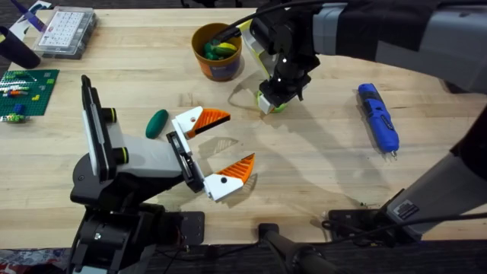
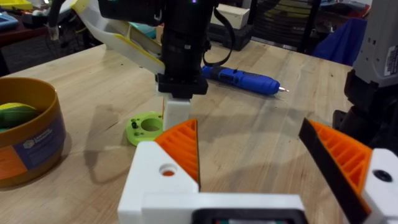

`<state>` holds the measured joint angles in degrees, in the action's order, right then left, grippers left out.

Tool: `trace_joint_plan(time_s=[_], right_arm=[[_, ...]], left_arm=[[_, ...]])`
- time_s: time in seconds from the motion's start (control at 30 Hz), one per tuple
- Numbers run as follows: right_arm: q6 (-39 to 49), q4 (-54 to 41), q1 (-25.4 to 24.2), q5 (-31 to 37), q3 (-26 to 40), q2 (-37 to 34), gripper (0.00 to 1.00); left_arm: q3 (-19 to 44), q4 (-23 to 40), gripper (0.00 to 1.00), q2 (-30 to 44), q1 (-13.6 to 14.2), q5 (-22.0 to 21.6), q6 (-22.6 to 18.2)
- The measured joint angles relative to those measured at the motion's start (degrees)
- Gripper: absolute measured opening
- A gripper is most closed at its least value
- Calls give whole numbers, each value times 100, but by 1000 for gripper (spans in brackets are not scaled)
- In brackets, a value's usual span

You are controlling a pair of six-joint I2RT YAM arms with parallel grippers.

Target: Pick up the gripper from the table and insert it into the empty holder that is missing its gripper. Then pick up a screw, insert it into the mounting hole, and use the screwdriver to tighten it. Finally, clean up the table by picking up the vegetable and placing it into the bucket.

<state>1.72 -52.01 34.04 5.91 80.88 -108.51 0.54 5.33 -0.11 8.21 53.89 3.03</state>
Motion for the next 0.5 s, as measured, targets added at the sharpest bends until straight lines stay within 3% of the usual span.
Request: trace_joint_plan(time_s=[0.5], right_arm=[[2, -35, 0, -2, 0, 4, 400]], left_arm=[[0, -30, 989, 15, 0, 0, 4]])
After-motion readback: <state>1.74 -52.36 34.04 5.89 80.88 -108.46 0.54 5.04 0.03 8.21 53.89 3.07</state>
